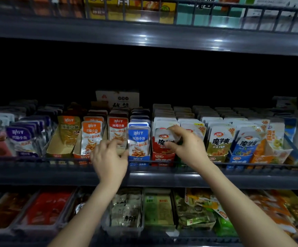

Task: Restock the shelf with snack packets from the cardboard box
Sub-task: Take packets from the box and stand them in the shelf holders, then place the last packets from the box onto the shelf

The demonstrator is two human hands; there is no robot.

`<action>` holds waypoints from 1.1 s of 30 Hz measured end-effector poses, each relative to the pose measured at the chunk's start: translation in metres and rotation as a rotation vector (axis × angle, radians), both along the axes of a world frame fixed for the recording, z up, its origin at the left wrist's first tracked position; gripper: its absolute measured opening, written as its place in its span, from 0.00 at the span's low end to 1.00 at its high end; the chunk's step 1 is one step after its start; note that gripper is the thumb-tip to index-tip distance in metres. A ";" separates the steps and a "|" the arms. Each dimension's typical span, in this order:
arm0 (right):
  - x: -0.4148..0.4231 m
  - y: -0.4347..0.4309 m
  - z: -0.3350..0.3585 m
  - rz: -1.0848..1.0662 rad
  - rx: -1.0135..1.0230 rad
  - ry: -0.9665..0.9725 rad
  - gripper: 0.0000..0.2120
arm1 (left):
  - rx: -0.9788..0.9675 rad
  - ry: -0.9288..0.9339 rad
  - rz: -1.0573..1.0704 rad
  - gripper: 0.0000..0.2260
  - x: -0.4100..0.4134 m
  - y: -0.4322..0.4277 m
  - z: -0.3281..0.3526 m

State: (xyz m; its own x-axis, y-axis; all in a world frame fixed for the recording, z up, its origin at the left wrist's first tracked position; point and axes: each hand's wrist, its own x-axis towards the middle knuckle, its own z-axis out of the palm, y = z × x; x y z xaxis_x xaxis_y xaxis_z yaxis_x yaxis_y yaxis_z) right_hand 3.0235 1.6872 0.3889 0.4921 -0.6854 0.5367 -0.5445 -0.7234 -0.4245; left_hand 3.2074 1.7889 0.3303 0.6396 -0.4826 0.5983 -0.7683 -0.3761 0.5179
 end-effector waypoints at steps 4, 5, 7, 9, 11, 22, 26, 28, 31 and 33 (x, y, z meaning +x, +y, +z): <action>0.006 -0.007 -0.004 -0.078 -0.191 -0.091 0.13 | 0.020 0.039 0.083 0.13 0.021 0.023 -0.013; 0.009 -0.008 -0.005 -0.093 -0.197 -0.091 0.12 | 0.028 0.048 0.090 0.12 0.025 0.027 -0.015; 0.014 -0.010 -0.004 -0.118 -0.203 -0.056 0.12 | 0.038 0.056 0.100 0.11 0.032 0.034 -0.019; 0.016 -0.010 0.000 -0.148 -0.213 -0.003 0.12 | 0.041 0.056 0.111 0.10 0.040 0.040 -0.021; 0.016 -0.009 0.003 -0.158 -0.216 0.017 0.14 | 0.032 0.062 0.120 0.11 0.045 0.044 -0.020; -0.044 0.045 -0.032 -0.212 -0.209 -0.209 0.16 | 0.008 0.030 -0.078 0.09 0.023 0.064 -0.012; -0.071 0.087 -0.076 -0.153 -0.065 -0.225 0.10 | 0.034 0.022 -0.167 0.07 -0.004 0.090 -0.041; -0.082 0.108 -0.110 -0.128 0.052 -0.202 0.08 | 0.074 0.035 -0.187 0.06 -0.016 0.109 -0.070; -0.094 0.143 -0.169 -0.109 0.257 -0.104 0.07 | 0.188 0.063 -0.195 0.05 -0.030 0.147 -0.124; -0.103 0.166 -0.214 -0.106 0.432 -0.036 0.06 | 0.284 0.090 -0.204 0.05 -0.038 0.175 -0.162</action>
State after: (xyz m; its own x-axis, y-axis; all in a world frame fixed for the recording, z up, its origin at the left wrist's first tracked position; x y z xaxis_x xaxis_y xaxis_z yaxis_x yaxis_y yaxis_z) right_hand 2.9202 1.8534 0.1751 0.3933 -0.8962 0.2051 -0.5857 -0.4162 -0.6955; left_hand 3.1697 1.9638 0.1682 0.5570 -0.7449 0.3672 -0.7983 -0.3584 0.4840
